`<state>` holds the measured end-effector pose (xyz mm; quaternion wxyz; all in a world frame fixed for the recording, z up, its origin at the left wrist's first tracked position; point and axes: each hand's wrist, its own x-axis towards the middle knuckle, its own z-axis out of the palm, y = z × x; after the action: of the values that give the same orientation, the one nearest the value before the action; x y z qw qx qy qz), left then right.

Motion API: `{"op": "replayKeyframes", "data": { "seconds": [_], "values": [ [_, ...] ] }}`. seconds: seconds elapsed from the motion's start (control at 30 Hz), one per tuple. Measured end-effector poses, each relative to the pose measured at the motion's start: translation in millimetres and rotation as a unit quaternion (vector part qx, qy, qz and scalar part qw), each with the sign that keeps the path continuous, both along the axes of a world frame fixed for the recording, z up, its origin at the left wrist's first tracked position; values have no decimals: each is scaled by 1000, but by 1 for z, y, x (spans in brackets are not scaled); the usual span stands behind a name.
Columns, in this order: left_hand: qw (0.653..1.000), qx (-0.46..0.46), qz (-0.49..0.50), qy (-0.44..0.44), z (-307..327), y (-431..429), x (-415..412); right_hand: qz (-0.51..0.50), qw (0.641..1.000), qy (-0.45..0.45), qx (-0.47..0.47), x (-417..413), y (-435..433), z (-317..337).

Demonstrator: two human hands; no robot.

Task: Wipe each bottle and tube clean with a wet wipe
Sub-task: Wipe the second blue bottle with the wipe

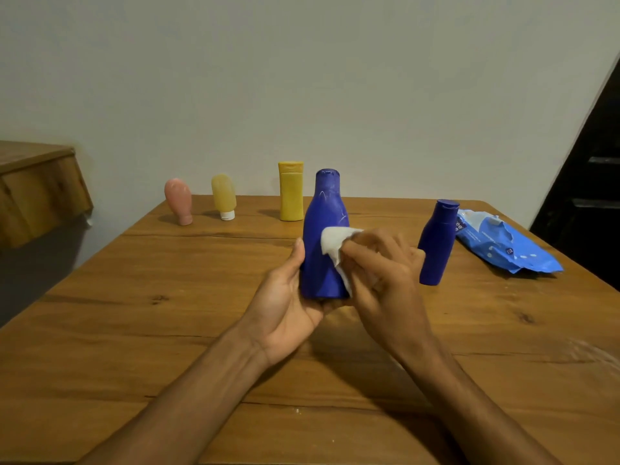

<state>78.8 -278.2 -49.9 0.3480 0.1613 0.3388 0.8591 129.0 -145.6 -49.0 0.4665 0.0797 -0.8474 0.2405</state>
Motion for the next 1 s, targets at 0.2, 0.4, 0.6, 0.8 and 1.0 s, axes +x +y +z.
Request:
{"op": "replayKeyframes", "data": {
  "seconds": [0.2,0.4,0.6,0.8,1.0],
  "values": [
    [1000,13,-5,-4,1,0,-2,68,989,-36,-124,-1,5,1],
    [998,-3,-56,14,-1,-1,0,84,962,-27,-258,-6,11,6],
    [999,3,-41,21,-3,1,-1,84,972,-45,-214,-6,13,1],
    [998,-20,-43,33,-3,4,2,66,974,-14,-216,-5,13,3],
    [998,-22,-35,46,0,-1,-2,60,980,-21,-188,-3,10,3]
  ]
}}
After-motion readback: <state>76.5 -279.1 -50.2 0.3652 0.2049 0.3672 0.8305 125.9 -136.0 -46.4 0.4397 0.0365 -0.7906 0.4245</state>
